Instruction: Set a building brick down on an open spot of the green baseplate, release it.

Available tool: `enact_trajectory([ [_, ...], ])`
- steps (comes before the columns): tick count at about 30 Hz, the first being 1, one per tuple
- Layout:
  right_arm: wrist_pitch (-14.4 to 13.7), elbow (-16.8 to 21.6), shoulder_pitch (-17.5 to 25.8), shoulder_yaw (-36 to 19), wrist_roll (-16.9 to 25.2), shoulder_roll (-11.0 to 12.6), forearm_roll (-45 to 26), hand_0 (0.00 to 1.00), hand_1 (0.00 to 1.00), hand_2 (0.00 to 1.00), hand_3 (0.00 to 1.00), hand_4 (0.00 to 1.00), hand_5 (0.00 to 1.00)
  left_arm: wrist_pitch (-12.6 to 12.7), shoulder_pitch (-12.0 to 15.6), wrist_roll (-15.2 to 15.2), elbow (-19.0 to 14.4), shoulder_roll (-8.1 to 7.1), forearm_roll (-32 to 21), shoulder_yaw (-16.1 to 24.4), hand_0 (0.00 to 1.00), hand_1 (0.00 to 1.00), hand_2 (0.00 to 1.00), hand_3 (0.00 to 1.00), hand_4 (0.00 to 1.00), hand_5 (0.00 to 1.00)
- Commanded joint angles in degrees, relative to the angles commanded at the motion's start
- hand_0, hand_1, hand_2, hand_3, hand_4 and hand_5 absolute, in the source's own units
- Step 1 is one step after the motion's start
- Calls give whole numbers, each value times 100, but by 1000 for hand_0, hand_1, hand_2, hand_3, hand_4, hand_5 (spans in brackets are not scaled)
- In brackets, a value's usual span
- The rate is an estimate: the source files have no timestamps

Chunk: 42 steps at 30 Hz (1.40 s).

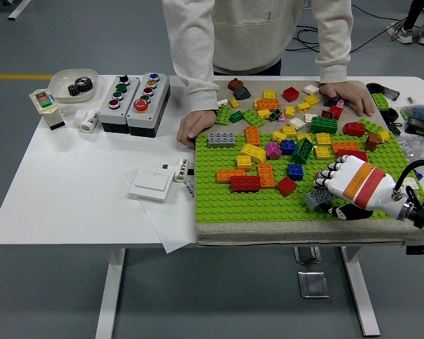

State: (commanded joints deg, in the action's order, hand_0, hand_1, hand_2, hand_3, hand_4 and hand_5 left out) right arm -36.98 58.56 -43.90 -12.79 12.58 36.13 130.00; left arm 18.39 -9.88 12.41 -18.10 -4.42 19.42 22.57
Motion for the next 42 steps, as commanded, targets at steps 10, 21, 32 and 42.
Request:
enact_trajectory([
  [10,0,77,19,30,86,71,0,433,585,732,752,789,347,-1,3,0,2,-2,-1,3,605,683,647,546,566,611],
  [21,0,698,328,-601,25,436,0,451,604,770,832,870,322,6,13,-28,9,-5,-55,-16,605,683,645,545,567,612],
  [32,724,2352,1436,-2135,465,994,-1055,561,651,759,749,769,378,-1,22,-20,15,-14,19,16,605,682,642,544,560,605],
  [42,2176,3660,2047,-3281,-497,862,-3476,325,454,787,678,611,417,-9,51,1,20,-21,83,53,605,682,642,545,558,600],
])
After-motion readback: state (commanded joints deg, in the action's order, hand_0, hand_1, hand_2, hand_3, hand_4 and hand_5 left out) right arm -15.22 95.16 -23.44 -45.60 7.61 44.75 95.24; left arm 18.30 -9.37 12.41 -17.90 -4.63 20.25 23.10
